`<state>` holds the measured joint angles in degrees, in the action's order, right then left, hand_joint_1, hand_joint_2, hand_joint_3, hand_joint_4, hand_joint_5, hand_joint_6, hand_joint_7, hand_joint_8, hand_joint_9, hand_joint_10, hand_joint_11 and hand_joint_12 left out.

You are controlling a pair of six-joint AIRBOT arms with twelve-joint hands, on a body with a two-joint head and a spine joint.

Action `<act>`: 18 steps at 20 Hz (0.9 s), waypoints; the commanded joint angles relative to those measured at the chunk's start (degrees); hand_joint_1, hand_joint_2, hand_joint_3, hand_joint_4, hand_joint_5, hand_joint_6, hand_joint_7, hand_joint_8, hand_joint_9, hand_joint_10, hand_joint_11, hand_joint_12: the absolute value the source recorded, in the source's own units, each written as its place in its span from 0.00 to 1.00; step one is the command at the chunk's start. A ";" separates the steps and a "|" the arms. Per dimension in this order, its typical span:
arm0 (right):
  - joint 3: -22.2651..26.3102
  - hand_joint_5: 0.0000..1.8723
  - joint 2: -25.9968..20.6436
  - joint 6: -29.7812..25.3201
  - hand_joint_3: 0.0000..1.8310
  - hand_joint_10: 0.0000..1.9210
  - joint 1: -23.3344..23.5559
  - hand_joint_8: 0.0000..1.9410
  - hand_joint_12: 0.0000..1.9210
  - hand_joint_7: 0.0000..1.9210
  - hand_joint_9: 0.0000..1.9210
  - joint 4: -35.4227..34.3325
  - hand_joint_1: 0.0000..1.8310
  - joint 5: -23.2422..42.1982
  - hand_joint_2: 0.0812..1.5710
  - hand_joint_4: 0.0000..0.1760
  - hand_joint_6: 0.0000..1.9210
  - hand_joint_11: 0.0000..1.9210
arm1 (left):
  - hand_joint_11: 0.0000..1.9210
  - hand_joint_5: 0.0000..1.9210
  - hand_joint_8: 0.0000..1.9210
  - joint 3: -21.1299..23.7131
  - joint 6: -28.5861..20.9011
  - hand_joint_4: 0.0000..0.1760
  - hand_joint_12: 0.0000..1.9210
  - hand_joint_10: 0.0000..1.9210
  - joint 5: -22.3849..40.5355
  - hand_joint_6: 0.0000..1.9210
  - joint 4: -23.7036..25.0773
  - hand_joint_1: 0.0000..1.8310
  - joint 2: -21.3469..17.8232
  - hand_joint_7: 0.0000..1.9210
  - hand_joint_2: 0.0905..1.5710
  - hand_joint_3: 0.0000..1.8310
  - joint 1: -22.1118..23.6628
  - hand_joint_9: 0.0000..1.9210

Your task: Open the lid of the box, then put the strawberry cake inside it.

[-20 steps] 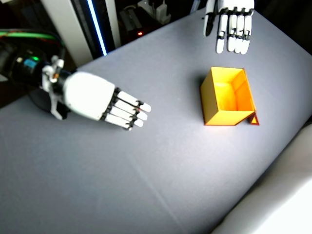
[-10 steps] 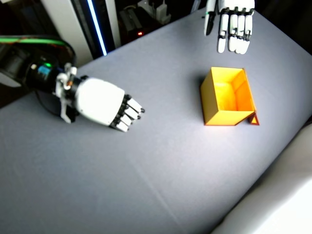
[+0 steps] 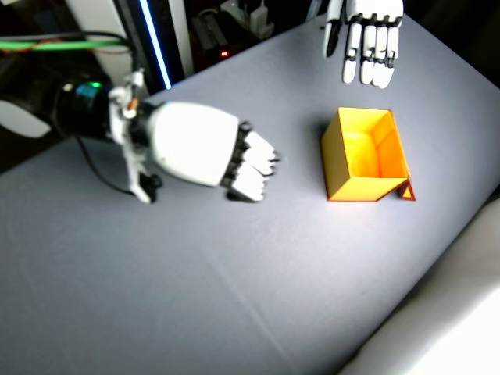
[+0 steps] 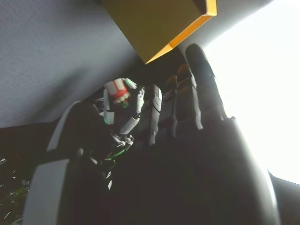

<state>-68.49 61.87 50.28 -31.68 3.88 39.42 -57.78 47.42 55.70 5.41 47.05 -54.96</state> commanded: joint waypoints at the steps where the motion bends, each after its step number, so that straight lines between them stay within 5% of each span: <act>1: -0.33 0.32 0.36 -0.23 0.00 0.85 1.34 0.73 0.92 0.37 0.37 0.05 0.73 6.52 0.79 0.00 0.72 0.32 | 0.00 0.05 0.00 0.14 -0.46 0.20 0.22 0.00 6.41 0.00 -0.53 0.27 0.11 0.00 0.90 0.00 0.23 0.01; 3: -2.47 0.32 2.79 -0.23 0.00 0.77 4.07 0.77 0.96 0.40 0.37 0.80 0.63 5.27 0.81 0.00 0.74 0.32 | 0.00 0.06 0.00 0.16 -1.31 0.23 0.16 0.00 5.97 0.00 0.34 0.28 0.20 0.00 0.90 0.00 -0.17 0.01; 5: -4.27 0.32 4.88 -0.23 0.00 0.82 6.11 0.70 0.89 0.37 0.38 1.43 0.72 4.53 0.79 0.00 0.74 0.29 | 0.00 0.05 0.00 0.18 -1.97 0.32 0.09 0.00 5.82 0.00 0.76 0.23 0.27 0.00 0.91 0.00 -0.61 0.00; 8: -7.09 0.38 7.79 -0.23 0.00 0.73 9.58 0.76 0.92 0.42 0.40 1.95 0.65 3.61 0.78 0.00 0.64 0.37 | 0.00 0.06 0.00 -0.17 -3.13 0.28 0.23 0.00 5.02 0.00 1.86 0.22 1.03 0.00 0.91 0.00 -0.70 0.02; 10: -8.35 0.34 8.48 -0.23 0.00 0.82 11.58 0.80 0.98 0.41 0.45 2.51 0.65 2.79 0.80 0.00 0.66 0.43 | 0.00 0.06 0.00 -0.99 -4.33 0.36 0.31 0.01 4.40 0.00 2.78 0.25 2.15 0.00 0.91 0.00 -0.59 0.03; 11: -9.08 0.37 9.39 -0.23 0.00 0.96 12.38 0.91 1.00 0.47 0.55 2.61 0.61 2.41 0.80 0.00 0.71 0.59 | 0.00 0.04 0.00 -1.28 -4.53 0.37 0.32 0.00 4.38 0.00 2.81 0.23 2.57 0.00 0.92 0.00 -0.58 0.02; 13: -10.80 0.35 11.66 -0.22 0.00 0.99 14.31 0.80 1.00 0.37 0.53 2.89 0.64 0.79 0.81 0.00 0.75 0.60 | 0.00 0.03 0.00 -1.86 -4.91 0.42 0.33 0.00 4.45 0.00 2.97 0.21 3.35 0.00 0.92 0.00 -0.54 0.02; 14: -11.98 0.35 13.25 -0.22 0.00 0.97 15.47 0.87 1.00 0.38 0.47 3.17 0.65 -0.68 0.81 0.00 0.64 0.52 | 0.00 0.05 0.00 -2.20 -5.27 0.32 0.49 0.01 4.26 0.01 3.32 0.22 3.76 0.00 0.91 0.00 -0.33 0.04; 15: -12.79 0.36 14.38 -0.22 0.00 0.98 16.29 0.79 1.00 0.37 0.51 3.67 0.65 -1.82 0.80 0.00 0.71 0.56 | 0.00 0.07 0.00 -2.44 -5.51 0.24 0.54 0.01 4.02 0.01 3.59 0.23 4.07 0.00 0.91 0.00 -0.21 0.05; 16: -13.76 0.36 15.68 -0.22 0.00 0.84 17.10 0.80 0.93 0.41 0.47 4.23 0.66 -3.18 0.79 0.00 0.65 0.48 | 0.00 0.08 0.00 -2.70 -5.88 0.19 0.60 0.02 3.74 0.01 3.90 0.26 4.38 0.00 0.90 0.00 -0.04 0.06; 17: -14.46 0.36 16.67 -0.21 0.00 0.84 17.59 0.80 0.93 0.41 0.47 4.75 0.66 -4.23 0.79 0.00 0.65 0.48 | 0.00 0.08 0.00 -2.97 -6.23 0.19 0.60 0.02 3.50 0.01 4.21 0.26 4.66 0.00 0.90 0.00 0.10 0.06; 18: -16.02 0.31 18.65 -0.15 0.00 0.82 18.06 0.74 0.89 0.39 0.38 5.08 0.71 -6.43 0.79 0.00 0.67 0.32 | 0.00 0.08 0.00 -3.50 -6.82 0.18 0.54 0.02 3.01 0.01 4.92 0.23 5.30 0.00 0.91 0.00 0.64 0.04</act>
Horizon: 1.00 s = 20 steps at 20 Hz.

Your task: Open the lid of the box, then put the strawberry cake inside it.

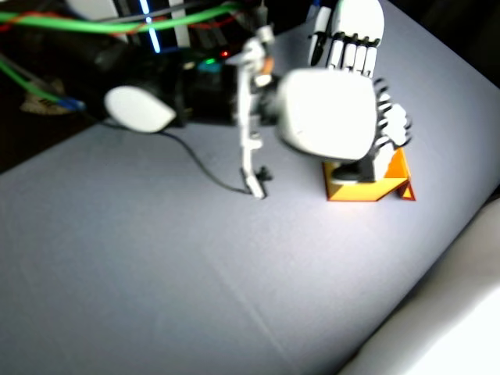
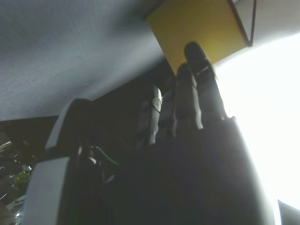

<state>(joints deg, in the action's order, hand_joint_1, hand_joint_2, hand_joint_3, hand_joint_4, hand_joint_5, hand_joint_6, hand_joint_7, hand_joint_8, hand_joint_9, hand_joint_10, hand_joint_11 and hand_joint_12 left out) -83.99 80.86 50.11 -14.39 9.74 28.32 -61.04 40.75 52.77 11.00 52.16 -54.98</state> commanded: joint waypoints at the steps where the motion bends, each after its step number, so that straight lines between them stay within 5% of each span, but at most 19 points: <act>1: -0.66 0.38 -0.10 0.02 0.00 0.94 0.77 0.83 0.98 0.47 0.52 -0.78 0.62 4.51 0.78 0.00 0.69 0.54 | 0.00 0.08 0.00 -0.31 -0.20 0.16 0.57 0.02 5.89 0.01 -0.59 0.23 0.24 0.00 0.91 0.00 0.72 0.05; 2: -1.51 0.40 0.98 0.02 0.00 0.97 0.77 0.88 1.00 0.51 0.60 -0.81 0.61 3.74 0.78 0.00 0.68 0.65 | 0.00 0.08 0.00 -0.52 -0.36 0.13 0.59 0.03 5.70 0.01 -0.27 0.24 0.49 0.00 0.91 0.00 1.05 0.06; 3: -1.90 0.40 1.58 0.02 0.00 0.97 0.77 0.88 1.00 0.51 0.60 -0.85 0.61 3.33 0.78 0.00 0.68 0.65 | 0.00 0.08 0.00 -0.56 -0.37 0.13 0.59 0.03 5.66 0.01 -0.24 0.24 0.53 0.00 0.91 0.00 1.12 0.06; 4: -2.66 0.39 2.80 0.02 0.00 0.76 0.77 0.78 0.90 0.43 0.44 -0.88 0.64 2.96 0.78 0.00 0.64 0.43 | 0.00 0.09 0.00 -0.68 -0.44 0.12 0.55 0.03 5.64 0.01 -0.24 0.25 0.62 0.00 0.91 0.00 1.16 0.06; 7: -4.26 0.37 5.13 0.02 0.00 0.87 0.77 0.86 1.00 0.38 0.38 -1.01 0.65 2.19 0.80 0.00 0.60 0.39 | 0.00 0.09 0.00 -1.06 -0.88 0.02 0.34 0.02 5.22 0.00 0.23 0.21 1.12 0.00 0.92 0.00 1.63 0.02; 8: -4.63 0.39 5.50 0.02 0.00 0.82 0.77 0.86 0.97 0.35 0.32 -1.07 0.64 1.95 0.80 0.00 0.62 0.32 | 0.00 0.10 0.00 -1.19 -0.99 0.00 0.36 0.02 5.12 0.00 0.29 0.21 1.31 0.00 0.92 0.00 1.75 0.02; 9: -5.09 0.36 5.94 0.02 0.00 0.83 0.77 0.78 0.89 0.32 0.37 -1.36 0.71 1.45 0.80 0.00 0.67 0.29 | 0.00 0.08 0.00 -1.42 -1.25 0.14 0.41 0.01 5.11 0.01 0.29 0.20 1.62 0.00 0.93 0.00 1.86 0.02; 10: -5.51 0.34 6.28 0.02 0.00 0.83 0.77 0.75 0.91 0.36 0.40 -1.45 0.73 1.02 0.79 0.00 0.65 0.28 | 0.00 0.06 0.00 -1.50 -1.33 0.33 0.35 0.00 5.10 0.00 0.29 0.18 1.78 0.00 0.93 0.00 1.92 0.00; 11: -5.89 0.30 6.63 0.02 0.00 0.87 0.77 0.77 0.94 0.34 0.37 -1.65 0.72 0.55 0.80 0.00 0.70 0.18 | 0.00 0.08 0.00 -1.55 -1.36 0.17 0.33 0.00 5.10 0.01 0.30 0.20 1.87 0.00 0.93 0.00 1.94 0.00; 13: -6.77 0.30 7.43 0.02 0.00 0.87 0.77 0.76 0.96 0.35 0.39 -1.84 0.73 -0.31 0.80 0.00 0.66 0.23 | 0.00 0.08 0.00 -1.70 -1.41 0.10 0.32 0.00 5.18 0.01 0.33 0.22 2.09 0.00 0.93 0.00 2.02 0.00; 14: -7.18 0.33 7.81 0.02 0.00 0.80 0.77 0.80 0.95 0.40 0.40 -2.08 0.67 -0.93 0.80 0.00 0.65 0.33 | 0.00 0.08 0.00 -1.77 -1.44 0.11 0.37 0.00 5.21 0.01 0.35 0.24 2.23 0.00 0.92 0.00 2.19 0.00; 15: -7.46 0.32 8.07 0.02 0.00 0.87 0.77 0.87 0.99 0.37 0.41 -2.21 0.65 -1.11 0.82 0.00 0.65 0.42 | 0.00 0.08 0.00 -1.81 -1.48 0.22 0.30 0.00 5.20 0.00 0.35 0.22 2.30 0.00 0.92 0.00 2.27 0.00; 16: -8.20 0.32 8.86 0.02 0.00 0.87 0.77 0.88 1.00 0.36 0.35 -2.41 0.64 -1.64 0.82 0.00 0.65 0.34 | 0.00 0.09 0.00 -2.02 -1.63 0.09 0.24 0.00 5.16 0.01 0.42 0.22 2.63 0.00 0.92 0.00 2.56 0.00; 17: -8.58 0.35 9.22 0.02 0.00 0.88 0.77 0.80 0.93 0.36 0.38 -2.41 0.71 -2.02 0.80 0.00 0.60 0.30 | 0.00 0.09 0.00 -2.14 -1.79 0.00 0.32 0.01 5.17 0.00 0.64 0.22 2.81 0.00 0.92 0.00 2.72 0.01; 20: -9.11 0.35 9.55 0.02 0.00 0.83 0.77 0.74 0.85 0.35 0.38 -2.67 0.73 -3.07 0.79 0.00 0.67 0.28 | 0.00 0.09 0.00 -2.39 -2.13 0.01 0.40 0.01 5.10 0.00 0.98 0.20 3.15 0.00 0.93 0.00 3.06 0.01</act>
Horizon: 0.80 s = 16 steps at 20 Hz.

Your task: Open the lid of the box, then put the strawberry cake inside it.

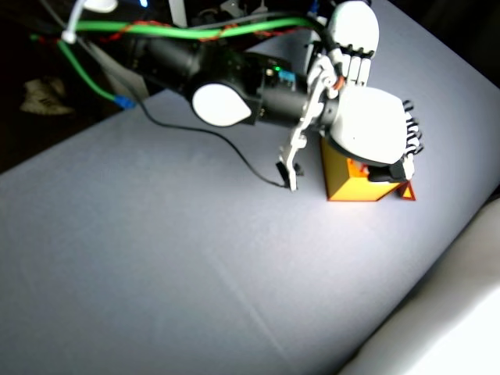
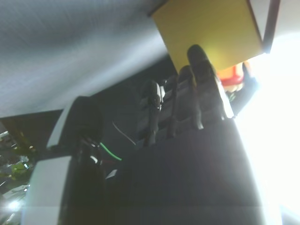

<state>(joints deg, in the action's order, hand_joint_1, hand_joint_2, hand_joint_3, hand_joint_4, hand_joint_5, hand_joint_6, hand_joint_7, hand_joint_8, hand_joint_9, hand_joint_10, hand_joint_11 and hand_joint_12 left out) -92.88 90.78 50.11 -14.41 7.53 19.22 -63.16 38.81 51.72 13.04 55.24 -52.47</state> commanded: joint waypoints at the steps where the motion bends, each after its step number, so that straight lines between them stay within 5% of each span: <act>1: -0.41 0.35 -0.21 0.02 0.00 0.90 0.79 0.80 0.93 0.33 0.36 -0.46 0.72 5.71 0.80 0.00 0.61 0.25 | 0.00 0.10 0.00 -0.28 -0.21 0.00 0.35 0.01 6.17 0.00 -1.05 0.20 0.12 0.01 0.93 0.00 0.55 0.02; 2: -0.64 0.35 0.05 0.02 0.00 0.75 0.79 0.84 0.90 0.36 0.31 -0.46 0.65 5.42 0.81 0.00 0.65 0.26 | 0.00 0.10 0.00 -0.28 -0.22 0.00 0.35 0.01 6.17 0.00 -1.02 0.22 0.17 0.01 0.93 0.00 0.55 0.03; 4: -0.79 0.34 0.31 0.02 0.00 0.83 0.79 0.75 0.81 0.34 0.37 -0.44 0.72 5.10 0.79 0.00 0.69 0.28 | 0.00 0.10 0.00 -0.31 -0.26 0.00 0.35 0.01 6.24 0.00 -0.97 0.21 0.26 0.01 0.93 0.00 0.60 0.03; 6: -1.00 0.32 0.63 0.02 0.00 0.86 0.78 0.76 0.84 0.34 0.35 -0.44 0.72 4.62 0.80 0.00 0.69 0.24 | 0.00 0.09 0.00 -0.41 -0.30 0.00 0.30 0.01 6.25 0.00 -0.96 0.21 0.49 0.01 0.92 0.00 0.72 0.03; 7: -1.12 0.28 0.78 0.02 0.00 0.52 0.78 0.42 0.77 0.29 0.28 -0.44 0.66 4.54 0.76 0.00 0.37 0.15 | 0.00 0.08 0.00 -0.51 -0.38 0.01 0.29 0.01 6.31 0.00 -0.96 0.21 0.65 0.01 0.92 0.00 0.75 0.03; 9: -1.06 0.21 0.83 0.02 0.00 0.18 0.78 0.06 0.72 0.23 0.19 -0.40 0.56 4.50 0.75 0.00 0.07 0.02 | 0.00 0.06 0.00 -0.67 -0.54 0.08 0.23 0.00 6.49 0.00 -0.96 0.19 0.95 0.00 0.93 0.00 0.90 0.02; 11: -0.62 0.12 0.83 0.02 0.00 0.05 0.78 0.00 0.55 0.16 0.15 0.18 0.51 4.49 0.72 0.00 0.01 0.00 | 0.00 0.10 0.00 -0.78 -0.59 0.00 0.16 0.00 6.64 0.01 -0.96 0.21 1.04 0.03 0.93 0.00 0.96 0.02; 12: -0.45 0.05 0.83 0.02 0.00 0.01 0.78 0.00 0.36 0.06 0.08 0.37 0.41 4.49 0.72 0.03 0.00 0.00 | 0.00 0.08 0.00 -0.78 -0.61 0.00 0.15 0.00 6.71 0.00 -0.97 0.22 1.04 0.00 0.93 0.00 0.96 0.02; 14: 0.06 0.02 0.82 0.02 0.00 0.00 0.78 0.00 0.23 0.03 0.05 1.04 0.41 4.49 0.72 0.00 0.00 0.00 | 0.00 0.03 0.00 -0.76 -0.66 0.25 0.14 0.00 6.78 0.00 -0.98 0.21 1.03 0.00 0.92 0.00 0.96 0.00; 15: 0.54 0.00 0.82 0.02 0.00 0.00 0.78 0.00 0.16 0.02 0.03 1.50 0.39 4.49 0.71 0.05 0.00 0.00 | 0.00 0.07 0.00 -0.76 -0.67 0.04 0.14 0.00 6.79 0.02 -1.01 0.23 1.03 0.00 0.92 0.00 0.96 0.00; 16: 1.02 0.00 0.79 0.02 0.00 0.00 0.79 0.00 0.10 0.00 0.00 1.69 0.37 4.51 0.71 0.13 0.00 0.00 | 0.00 0.07 0.00 -0.75 -0.67 0.06 0.17 0.00 6.81 0.01 -1.11 0.24 1.03 0.00 0.92 0.00 0.96 0.01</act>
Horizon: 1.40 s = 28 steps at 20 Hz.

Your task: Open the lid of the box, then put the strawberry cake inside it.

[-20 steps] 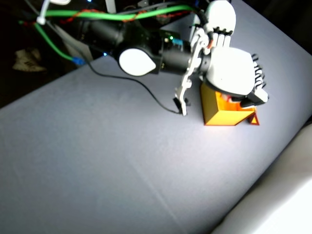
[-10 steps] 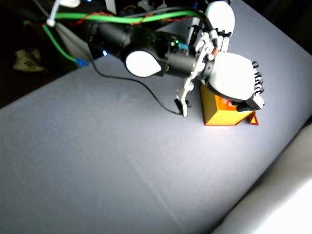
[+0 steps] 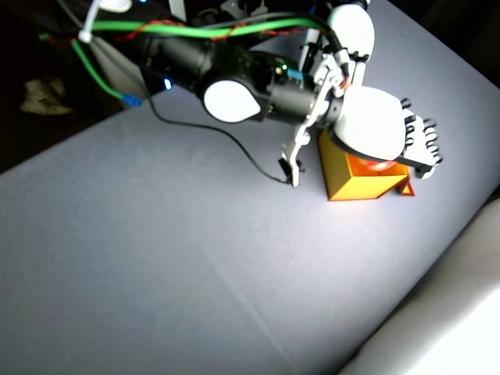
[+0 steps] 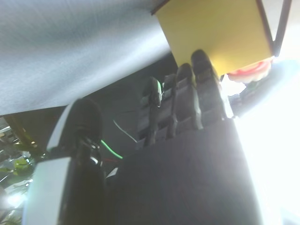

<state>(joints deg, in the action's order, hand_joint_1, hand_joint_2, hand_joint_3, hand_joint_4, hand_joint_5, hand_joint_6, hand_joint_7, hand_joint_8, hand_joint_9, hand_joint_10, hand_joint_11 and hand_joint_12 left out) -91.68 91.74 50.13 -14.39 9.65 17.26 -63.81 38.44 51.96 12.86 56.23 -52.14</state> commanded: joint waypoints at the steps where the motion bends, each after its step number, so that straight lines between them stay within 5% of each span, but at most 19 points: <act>1: 0.33 0.00 -0.31 -0.01 0.00 0.00 0.77 0.00 0.11 0.00 0.00 -0.40 0.36 6.52 0.72 0.19 0.00 0.00 | 0.00 0.07 0.00 -0.08 -0.31 0.06 0.24 0.01 6.66 0.01 -1.15 0.23 0.02 0.00 0.92 0.00 0.61 0.02; 4: 3.02 0.00 -3.17 -0.01 0.00 0.00 0.77 0.00 0.10 0.00 0.01 -0.19 0.32 8.07 0.75 0.21 0.00 0.00 | 0.00 0.09 0.00 0.08 -0.31 0.03 0.21 0.00 6.94 0.01 -1.76 0.23 -0.02 0.00 0.92 0.00 0.54 0.00; 5: 4.77 0.00 -5.02 -0.01 0.00 0.00 0.77 0.00 0.07 0.00 0.00 0.07 0.30 9.24 0.76 0.06 0.00 0.00 | 0.00 0.09 0.00 0.23 -0.30 0.00 0.34 0.01 7.06 0.01 -1.95 0.31 -0.13 0.00 0.90 0.00 0.52 0.02; 7: 7.87 0.00 -8.36 -0.01 0.01 0.00 0.76 0.00 0.06 0.00 0.00 0.68 0.27 11.39 0.78 0.00 0.00 0.00 | 0.00 0.10 0.00 0.51 -0.27 0.08 0.57 0.02 7.29 0.01 -2.37 0.27 -0.39 0.00 0.90 0.00 0.26 0.03; 9: 12.05 0.00 -13.19 -0.05 0.00 0.00 0.74 0.00 0.07 0.00 0.00 2.16 0.19 14.28 0.80 0.18 0.00 0.00 | 0.00 0.10 0.00 1.09 -0.06 0.09 0.44 0.01 7.96 0.00 -3.23 0.22 -1.01 0.00 0.92 0.00 -0.32 0.02; 10: 14.53 0.00 -16.27 -0.06 0.00 0.00 0.67 0.00 0.14 0.00 0.01 2.48 0.16 16.11 0.81 0.15 0.00 0.00 | 0.00 0.12 0.00 1.66 0.59 0.00 0.49 0.02 8.42 0.01 -3.98 0.25 -1.57 0.00 0.91 0.00 -0.73 0.03; 12: 17.82 0.00 -20.46 -0.07 0.00 0.00 0.09 0.00 0.03 0.00 0.00 3.30 0.12 18.64 0.82 0.07 0.00 0.00 | 0.00 0.10 0.00 2.32 1.28 0.20 0.56 0.02 9.40 0.00 -5.11 0.23 -2.36 0.00 0.91 0.00 -1.53 0.03; 14: 22.85 0.00 -26.87 -0.08 0.01 0.00 -1.79 0.00 0.00 0.00 0.00 5.02 0.16 22.52 0.84 0.23 0.00 0.00 | 0.00 0.10 0.00 3.53 2.75 0.23 0.51 0.02 12.03 0.00 -7.35 0.24 -3.88 0.00 0.90 0.00 -3.21 0.03; 16: 25.74 0.00 -30.92 -0.09 0.01 0.00 -3.83 0.00 0.01 0.00 0.00 5.20 0.17 25.22 0.85 0.09 0.00 0.01 | 0.00 0.10 0.00 4.03 3.46 0.15 0.51 0.03 13.63 0.00 -8.72 0.23 -4.56 0.00 0.90 0.00 -3.79 0.04; 18: 28.45 0.00 -35.20 -0.10 0.01 0.00 -7.16 0.00 0.00 0.00 0.00 4.66 0.11 28.80 0.88 0.26 0.00 0.00 | 0.00 0.10 0.00 4.35 3.97 0.12 0.47 0.03 15.44 0.00 -10.11 0.18 -5.06 0.01 0.91 0.00 -4.80 0.04; 19: 29.60 0.00 -36.96 -0.09 0.01 0.00 -9.26 0.00 0.00 0.00 0.00 3.71 0.14 31.29 0.88 0.27 0.00 0.00 | 0.00 0.10 0.00 4.64 4.59 0.07 0.45 0.03 16.57 0.00 -10.97 0.23 -5.37 0.02 0.91 0.00 -5.37 0.04; 20: 30.51 0.00 -38.36 -0.09 0.00 0.00 -10.84 0.00 0.00 0.00 0.00 3.12 0.13 33.22 0.87 0.61 0.00 0.00 | 0.00 0.10 0.01 4.84 5.02 0.07 0.45 0.04 17.53 0.00 -11.60 0.24 -5.62 0.03 0.91 0.00 -5.80 0.05; 21: 31.59 0.00 -39.73 -0.09 0.00 0.00 -12.28 0.00 0.00 0.00 0.00 2.94 0.12 34.70 0.86 0.81 0.00 0.00 | 0.00 0.09 0.01 4.93 5.25 0.08 0.45 0.04 18.52 0.00 -12.22 0.24 -5.81 0.03 0.91 0.00 -6.14 0.05; 22: 33.01 0.00 -41.73 -0.08 0.00 0.00 -14.60 0.00 0.00 0.00 0.00 2.46 0.11 36.29 0.86 0.85 0.00 0.00 | 0.00 0.07 0.00 4.95 5.48 0.13 0.44 0.03 19.83 0.00 -13.00 0.20 -5.92 0.02 0.91 0.00 -6.49 0.04; 23: 33.82 0.00 -42.71 -0.08 0.00 0.00 -16.00 0.00 0.00 0.00 0.00 1.99 0.11 37.53 0.87 0.53 0.00 0.00 | 0.00 0.04 0.00 4.95 5.81 0.25 0.44 0.02 20.65 0.00 -13.49 0.17 -5.92 0.01 0.92 0.00 -6.58 0.03; 25: 35.79 0.00 -45.38 -0.07 0.00 0.00 -21.12 0.00 0.00 0.00 0.00 -0.81 0.22 42.00 0.86 0.49 0.00 0.00 | 0.00 0.03 0.00 4.97 6.47 0.17 0.43 0.01 22.70 0.00 -14.80 0.17 -5.93 0.00 0.91 0.00 -6.63 0.00; 26: 36.84 0.00 -46.76 -0.06 0.00 0.00 -24.67 0.00 0.00 0.00 0.00 -2.72 0.18 45.18 0.86 0.05 0.00 0.00 | 0.00 0.01 0.00 4.97 6.90 0.09 0.29 0.00 23.93 0.01 -15.52 0.16 -5.96 0.00 0.91 0.00 -6.63 0.00; 28: 38.73 0.00 -49.48 0.00 0.00 0.00 -30.45 0.00 0.00 0.00 0.00 -6.05 0.18 49.88 0.86 0.00 0.00 0.00 | 0.00 0.01 0.00 4.97 7.36 0.00 0.08 0.00 26.30 0.00 -16.64 0.14 -6.04 0.00 0.91 0.00 -6.65 0.00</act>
<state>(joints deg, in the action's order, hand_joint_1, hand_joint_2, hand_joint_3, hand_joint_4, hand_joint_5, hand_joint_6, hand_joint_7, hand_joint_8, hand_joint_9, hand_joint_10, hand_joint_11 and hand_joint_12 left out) -52.56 41.95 50.17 -47.40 3.44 58.78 -58.85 45.80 70.39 -3.33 50.65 -58.98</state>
